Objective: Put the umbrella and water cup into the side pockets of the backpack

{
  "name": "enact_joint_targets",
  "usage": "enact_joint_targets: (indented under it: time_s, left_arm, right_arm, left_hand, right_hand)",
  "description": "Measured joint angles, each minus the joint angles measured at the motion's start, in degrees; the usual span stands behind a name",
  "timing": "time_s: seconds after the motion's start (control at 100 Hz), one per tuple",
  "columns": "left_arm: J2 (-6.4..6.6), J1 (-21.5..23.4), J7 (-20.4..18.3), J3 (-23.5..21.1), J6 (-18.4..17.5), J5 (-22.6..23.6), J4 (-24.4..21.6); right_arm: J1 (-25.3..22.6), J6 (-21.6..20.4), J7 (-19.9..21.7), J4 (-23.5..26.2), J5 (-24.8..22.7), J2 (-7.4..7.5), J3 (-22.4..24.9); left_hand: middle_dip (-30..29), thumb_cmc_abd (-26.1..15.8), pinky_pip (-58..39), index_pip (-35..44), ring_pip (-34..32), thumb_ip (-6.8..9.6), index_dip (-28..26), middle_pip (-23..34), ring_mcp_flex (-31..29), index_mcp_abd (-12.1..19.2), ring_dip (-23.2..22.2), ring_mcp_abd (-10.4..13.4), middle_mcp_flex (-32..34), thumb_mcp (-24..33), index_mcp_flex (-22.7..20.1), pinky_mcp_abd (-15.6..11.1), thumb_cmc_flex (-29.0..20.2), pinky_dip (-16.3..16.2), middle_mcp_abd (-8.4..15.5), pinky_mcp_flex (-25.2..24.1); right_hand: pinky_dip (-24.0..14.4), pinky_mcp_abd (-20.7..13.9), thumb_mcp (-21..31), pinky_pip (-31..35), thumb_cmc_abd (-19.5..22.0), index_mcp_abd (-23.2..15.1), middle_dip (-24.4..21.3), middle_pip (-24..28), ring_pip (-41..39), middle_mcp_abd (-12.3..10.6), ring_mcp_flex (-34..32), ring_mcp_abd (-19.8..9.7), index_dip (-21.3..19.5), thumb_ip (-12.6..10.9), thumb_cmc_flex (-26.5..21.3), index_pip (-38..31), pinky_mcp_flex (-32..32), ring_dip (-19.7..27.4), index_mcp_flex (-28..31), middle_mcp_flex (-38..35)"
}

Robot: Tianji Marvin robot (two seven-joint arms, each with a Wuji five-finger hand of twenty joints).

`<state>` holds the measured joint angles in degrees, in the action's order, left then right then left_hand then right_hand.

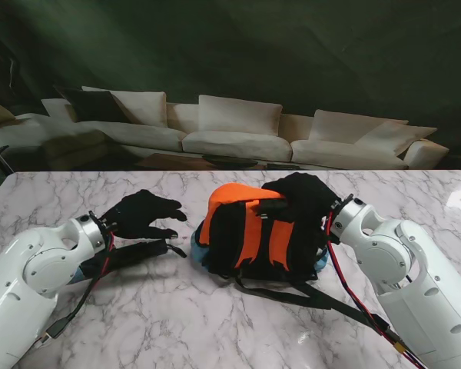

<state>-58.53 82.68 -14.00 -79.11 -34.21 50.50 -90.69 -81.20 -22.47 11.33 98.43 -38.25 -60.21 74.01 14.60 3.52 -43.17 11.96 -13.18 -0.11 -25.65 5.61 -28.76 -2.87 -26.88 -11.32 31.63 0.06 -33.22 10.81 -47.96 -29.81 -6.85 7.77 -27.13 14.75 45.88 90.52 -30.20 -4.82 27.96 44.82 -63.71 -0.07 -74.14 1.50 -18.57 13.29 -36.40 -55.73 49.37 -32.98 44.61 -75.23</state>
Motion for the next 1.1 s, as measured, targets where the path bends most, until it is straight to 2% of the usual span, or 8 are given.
enact_joint_targets:
  time_s: [0.1, 0.25, 0.35, 0.47, 0.55, 0.68, 0.87, 1.1]
  left_arm:
    - [0.14, 1.9, -2.5, -3.7, -0.1, 1.0, -0.8]
    - [0.56, 5.5, -2.0, -9.0, 0.1, 4.6, -1.1]
    - [1.0, 7.9, -2.3, -11.4, 0.6, 4.9, -1.1]
    - [1.42, 9.8, -2.3, -13.0, 1.0, 8.0, -0.5]
    - [1.58, 10.5, -2.0, -13.4, 2.1, 8.6, 0.8]
    - [1.76, 11.1, -1.0, -13.8, 3.1, 10.8, 3.0]
    - [1.95, 11.8, 2.3, -13.6, 4.7, 15.7, 5.2]
    - [1.99, 12.5, 2.4, -13.4, 6.8, 13.8, 7.2]
  right_arm:
    - [0.0, 0.0, 0.0, 0.0, 0.0, -0.01, 0.1]
    - [0.0, 0.1, 0.0, 0.0, -0.1, -0.01, 0.0]
    - [0.2, 0.1, 0.2, 0.0, -0.1, 0.0, 0.0]
    - [0.2, 0.2, 0.3, 0.0, -0.1, 0.01, -0.1]
    - [0.1, 0.4, 0.2, 0.0, -0.1, 0.01, -0.1]
    - [-0.2, 0.8, 0.1, 0.2, -0.3, 0.0, 0.0]
    - [-0.1, 1.3, 0.1, 0.2, -0.7, -0.02, -0.1]
    - [0.3, 1.6, 0.2, -0.1, -0.7, -0.01, -0.5]
  left_hand:
    - [-1.8, 0.0, 2.9, -2.6, 1.4, 0.0, 1.3, -1.0, 3.6, -0.3, 2.3, 0.1, -4.7, -0.5, 3.9, -1.8, 1.6, 2.8, -0.7, -1.7]
    - [-1.8, 0.2, 5.1, -4.8, 2.0, 0.0, 2.0, -1.3, 7.4, -2.0, 3.4, -0.1, -8.5, -0.6, 8.9, -3.4, 3.9, 4.3, -2.0, -4.0]
    - [-1.9, 2.6, 5.8, -6.0, 2.0, 0.0, 2.7, -2.2, 8.8, -4.1, 3.6, -0.2, -10.3, -0.8, 11.6, -3.6, 6.9, 4.4, -3.0, -4.2]
    - [-4.1, 6.1, 5.8, -7.9, 2.0, 0.0, 4.7, -4.6, 8.8, -7.4, 3.6, 0.0, -13.1, -1.1, 13.5, -4.8, 8.9, 5.0, -5.2, -3.8]
    - [-5.0, 7.5, 5.8, -8.0, 2.0, 0.0, 5.0, -4.8, 8.8, -9.4, 3.6, 0.2, -13.1, -1.2, 13.6, -5.0, 9.6, 5.0, -6.0, -3.2]
    - [-5.3, 9.2, 5.8, -8.1, 1.6, 0.0, 5.1, -4.7, 8.7, -10.0, 3.6, 0.2, -13.1, -1.2, 14.2, -5.5, 9.7, 5.0, -6.3, -2.6]
    - [0.9, 9.2, 3.4, -3.7, -0.4, 0.0, 0.7, 0.3, 7.8, -10.8, 2.2, 0.3, -10.4, -1.2, 13.4, -5.6, 9.7, 5.6, -5.1, -2.1]
    - [3.5, 9.9, 1.2, -2.9, -2.3, 0.0, -1.0, 2.5, 6.6, -11.6, 0.0, 0.3, -8.7, -1.2, 11.4, -5.6, 9.6, 5.6, -5.1, -1.1]
  right_hand:
    - [0.0, 0.0, 0.0, 0.0, 0.0, 0.0, 0.0, 0.0, 0.0, 0.0, 0.0, 0.0, 0.0, 0.0, 0.0, 0.0, 0.0, 0.0, 0.0, 0.0]
    - [0.0, 0.0, 0.0, 0.0, 0.0, 0.0, 0.0, 0.0, 0.0, 0.0, 0.0, 0.0, 0.0, 0.0, 0.0, 0.0, 0.0, 0.0, 0.0, 0.0]
    - [0.0, 0.0, 0.0, 0.0, 0.0, 0.0, 0.0, 0.0, 0.1, 0.0, 0.0, 0.0, 0.0, 0.0, 0.0, 0.0, 0.0, 0.0, 0.0, 0.0]
    - [0.0, 0.0, 0.0, 0.0, 0.0, 0.0, 0.0, 0.0, 0.1, 0.0, 0.0, 0.0, 0.0, 0.0, 0.0, 0.0, 0.0, 0.0, 0.0, 0.0]
    - [0.0, 0.0, 0.0, 0.0, 0.0, 0.0, 0.0, 0.0, 0.1, 0.0, 0.0, 0.0, 0.0, 0.0, 0.0, 0.0, 0.0, 0.0, 0.0, 0.0]
    - [0.0, 0.0, 0.0, 0.0, 0.0, 0.0, 0.0, 0.0, 0.1, 0.0, 0.0, 0.0, 0.0, 0.0, 0.0, 0.0, 0.0, 0.0, 0.0, 0.0]
    - [0.0, 0.0, 0.0, -0.1, 0.1, 0.0, 0.0, 0.0, 0.1, 0.0, 0.0, 0.0, 0.0, 0.0, 0.0, 0.0, -0.1, 0.0, 0.0, 0.0]
    - [0.0, 0.0, 0.0, -0.1, 0.1, 0.0, 0.0, 0.0, 0.1, 0.0, 0.0, 0.0, 0.0, 0.0, 0.0, 0.0, -0.5, 0.0, 0.0, 0.0]
